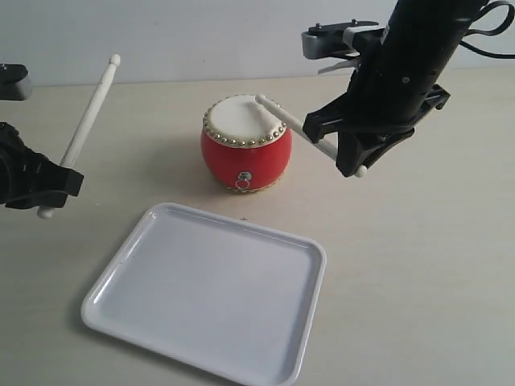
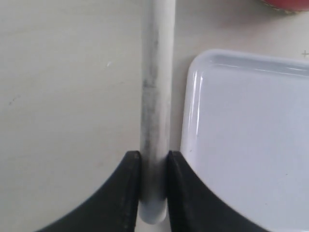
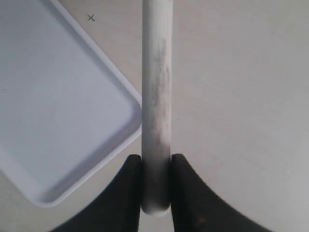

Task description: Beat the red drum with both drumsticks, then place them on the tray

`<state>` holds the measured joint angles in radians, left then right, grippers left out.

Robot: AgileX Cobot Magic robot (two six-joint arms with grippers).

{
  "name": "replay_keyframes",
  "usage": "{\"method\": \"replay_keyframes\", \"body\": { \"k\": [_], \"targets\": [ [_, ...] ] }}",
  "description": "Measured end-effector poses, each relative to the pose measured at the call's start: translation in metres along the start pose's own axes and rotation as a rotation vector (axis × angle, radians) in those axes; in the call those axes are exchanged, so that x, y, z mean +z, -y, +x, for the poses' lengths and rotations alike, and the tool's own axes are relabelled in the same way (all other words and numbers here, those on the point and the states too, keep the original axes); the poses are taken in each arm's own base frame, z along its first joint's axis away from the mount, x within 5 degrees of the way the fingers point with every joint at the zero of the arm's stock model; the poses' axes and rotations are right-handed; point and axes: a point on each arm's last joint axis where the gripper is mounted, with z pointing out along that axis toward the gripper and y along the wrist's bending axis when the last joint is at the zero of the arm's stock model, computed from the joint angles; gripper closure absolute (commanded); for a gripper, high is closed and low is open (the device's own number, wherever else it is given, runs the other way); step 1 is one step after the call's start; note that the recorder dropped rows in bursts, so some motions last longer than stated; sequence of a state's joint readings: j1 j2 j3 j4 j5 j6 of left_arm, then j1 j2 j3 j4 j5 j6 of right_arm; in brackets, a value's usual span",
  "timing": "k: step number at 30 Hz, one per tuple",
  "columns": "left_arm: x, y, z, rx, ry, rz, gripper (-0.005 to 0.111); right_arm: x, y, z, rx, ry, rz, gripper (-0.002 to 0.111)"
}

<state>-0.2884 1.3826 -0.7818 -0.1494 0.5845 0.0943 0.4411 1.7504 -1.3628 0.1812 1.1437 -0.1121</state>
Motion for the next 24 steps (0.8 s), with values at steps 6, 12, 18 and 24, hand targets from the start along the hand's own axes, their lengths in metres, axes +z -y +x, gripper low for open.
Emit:
{"method": "replay_keyframes", "body": {
  "k": [6,12,18,24],
  "targets": [
    [0.000,0.001,0.000,0.003,0.002,0.007,0.107,-0.037,-0.006,-0.002,-0.019,0.106,0.005,0.108],
    [0.000,0.002,0.000,0.008,0.010,0.018,0.107,-0.033,-0.006,0.006,-0.020,0.046,-0.002,0.108],
    [0.000,0.002,-0.001,0.016,0.014,0.021,0.107,0.001,0.000,0.003,-0.037,-0.076,-0.010,0.108],
    [0.000,0.002,-0.002,0.032,0.019,0.025,0.107,-0.043,-0.007,-0.006,-0.072,0.075,0.001,0.108]
  ]
}}
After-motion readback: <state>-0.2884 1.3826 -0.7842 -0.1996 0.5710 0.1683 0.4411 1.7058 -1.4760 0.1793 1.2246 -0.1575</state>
